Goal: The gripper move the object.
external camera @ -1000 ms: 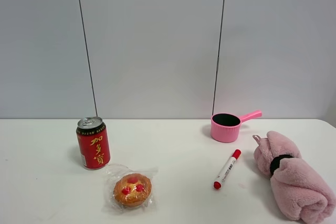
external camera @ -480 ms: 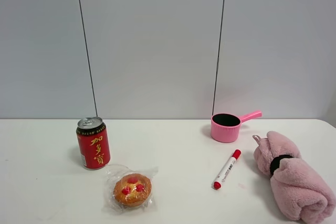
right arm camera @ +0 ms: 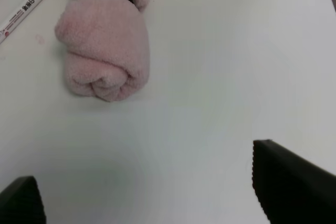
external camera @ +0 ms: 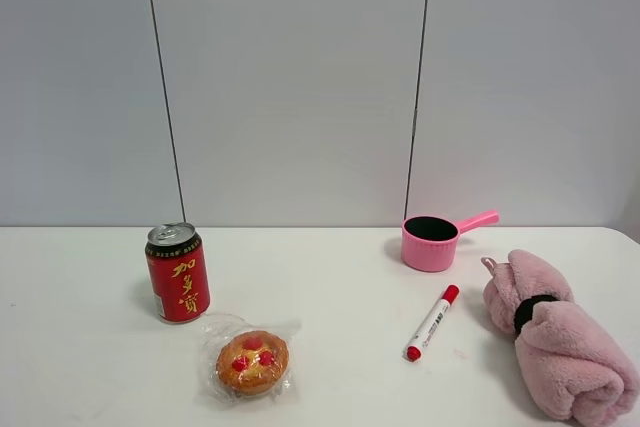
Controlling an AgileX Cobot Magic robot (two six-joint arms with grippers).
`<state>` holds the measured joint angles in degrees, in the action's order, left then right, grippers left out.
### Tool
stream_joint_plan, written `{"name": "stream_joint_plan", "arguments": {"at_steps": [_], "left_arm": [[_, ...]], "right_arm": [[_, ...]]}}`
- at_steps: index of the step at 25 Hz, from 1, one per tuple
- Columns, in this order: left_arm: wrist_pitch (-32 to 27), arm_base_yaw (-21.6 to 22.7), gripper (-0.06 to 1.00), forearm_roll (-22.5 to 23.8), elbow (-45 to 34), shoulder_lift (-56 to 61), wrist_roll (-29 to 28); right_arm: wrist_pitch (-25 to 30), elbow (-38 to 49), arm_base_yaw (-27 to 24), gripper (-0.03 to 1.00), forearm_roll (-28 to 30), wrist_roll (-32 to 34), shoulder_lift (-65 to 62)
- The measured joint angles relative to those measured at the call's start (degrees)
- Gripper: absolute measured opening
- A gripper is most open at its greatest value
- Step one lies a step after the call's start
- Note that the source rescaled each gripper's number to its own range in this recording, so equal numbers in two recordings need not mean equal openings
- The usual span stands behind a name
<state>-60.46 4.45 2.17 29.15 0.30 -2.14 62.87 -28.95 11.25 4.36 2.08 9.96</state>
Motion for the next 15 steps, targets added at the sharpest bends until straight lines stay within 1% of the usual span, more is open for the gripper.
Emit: {"name": "stream_joint_plan", "arguments": {"at_steps": [3,10,13,15], "left_arm": [[0.0,0.0,1.00,0.0,0.0,0.0,0.0],[0.0,0.0,1.00,0.0,0.0,0.0,0.0],[0.0,0.0,1.00,0.0,0.0,0.0,0.0],[0.0,0.0,1.00,0.0,0.0,0.0,0.0]], "right_arm": [[-1.2,0.6,0.0,0.65,-0.6,0.0,-0.3],[-1.3,0.7,-0.1,0.65,-1.0,0.0,-0.6],[-1.3,0.7,-2.2,0.65,-1.0,0.0,-2.2],[-1.4,0.7,-5.4,0.65,-0.9,0.0,-4.1]]}}
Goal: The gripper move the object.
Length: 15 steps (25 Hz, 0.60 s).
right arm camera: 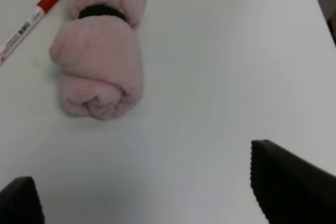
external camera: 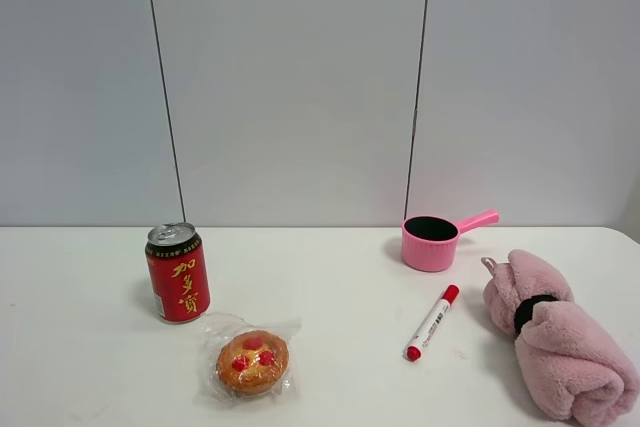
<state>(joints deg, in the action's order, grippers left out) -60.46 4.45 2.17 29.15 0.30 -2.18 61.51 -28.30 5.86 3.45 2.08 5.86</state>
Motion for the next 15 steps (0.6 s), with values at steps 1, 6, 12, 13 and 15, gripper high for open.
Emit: {"name": "stream_joint_plan", "arguments": {"at_steps": [1,6,12,13,15], "left_arm": [[0.0,0.0,1.00,0.0,0.0,0.0,0.0],[0.0,0.0,1.00,0.0,0.0,0.0,0.0],[0.0,0.0,1.00,0.0,0.0,0.0,0.0],[0.0,0.0,1.00,0.0,0.0,0.0,0.0],[0.0,0.0,1.00,0.0,0.0,0.0,0.0]], "right_arm": [[0.0,0.0,-1.9,0.65,0.1,0.0,-0.9],[0.1,0.0,-7.8,0.65,0.9,0.6,-5.7],[0.1,0.0,-8.0,0.65,0.9,1.0,-5.9],[0.1,0.0,-8.0,0.65,0.9,1.0,-5.9],[0.1,0.0,-8.1,0.65,0.9,1.0,-5.9]]}}
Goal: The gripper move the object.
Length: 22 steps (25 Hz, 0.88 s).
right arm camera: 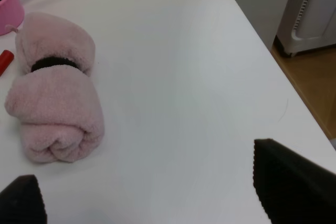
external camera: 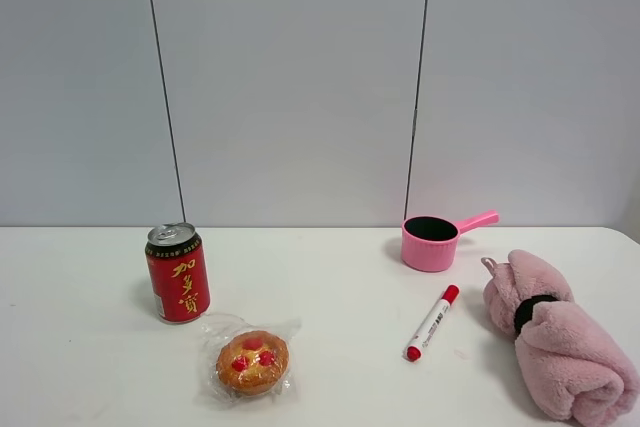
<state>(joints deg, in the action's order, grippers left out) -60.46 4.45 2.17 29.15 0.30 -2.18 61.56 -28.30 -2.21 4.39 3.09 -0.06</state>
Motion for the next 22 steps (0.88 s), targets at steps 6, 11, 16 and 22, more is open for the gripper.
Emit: {"name": "stream_joint_plan", "arguments": {"at_steps": [6,11,16,22], "left_arm": [[0.0,0.0,1.00,0.0,0.0,0.0,0.0],[0.0,0.0,1.00,0.0,0.0,0.0,0.0],[0.0,0.0,1.00,0.0,0.0,0.0,0.0],[0.0,0.0,1.00,0.0,0.0,0.0,0.0]], "right_arm": [[0.0,0.0,-1.5,0.65,0.0,0.0,0.0],[0.0,0.0,-2.3,0.65,0.0,0.0,0.0],[0.0,0.0,-2.3,0.65,0.0,0.0,0.0],[0.0,0.0,-2.3,0.65,0.0,0.0,0.0]]}}
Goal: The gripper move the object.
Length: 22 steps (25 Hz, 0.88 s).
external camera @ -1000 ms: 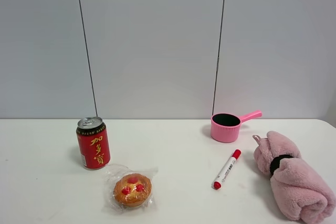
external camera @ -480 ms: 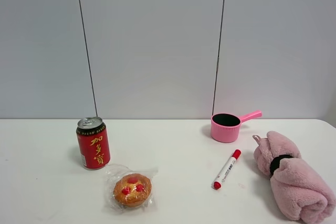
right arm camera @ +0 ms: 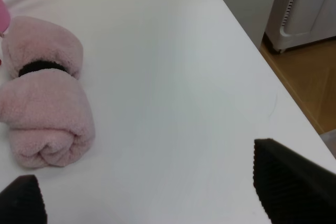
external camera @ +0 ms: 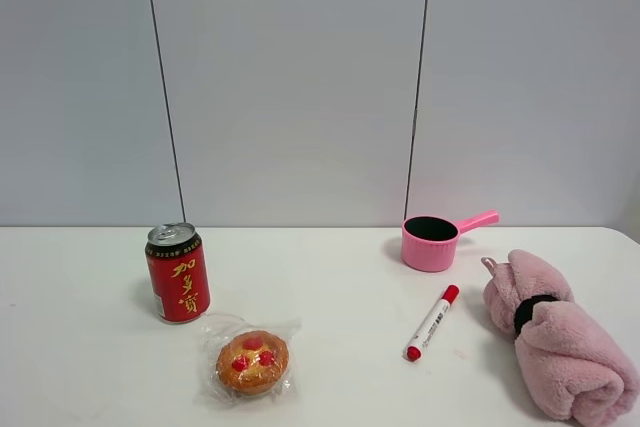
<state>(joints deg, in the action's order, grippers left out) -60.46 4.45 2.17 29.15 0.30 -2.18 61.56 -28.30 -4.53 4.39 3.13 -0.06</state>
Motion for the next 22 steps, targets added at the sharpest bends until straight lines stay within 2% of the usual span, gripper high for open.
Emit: {"name": "stream_joint_plan", "arguments": {"at_steps": [22], "left_arm": [[0.0,0.0,1.00,0.0,0.0,0.0,0.0]], "right_arm": [[0.0,0.0,0.0,0.65,0.0,0.0,0.0]]}}
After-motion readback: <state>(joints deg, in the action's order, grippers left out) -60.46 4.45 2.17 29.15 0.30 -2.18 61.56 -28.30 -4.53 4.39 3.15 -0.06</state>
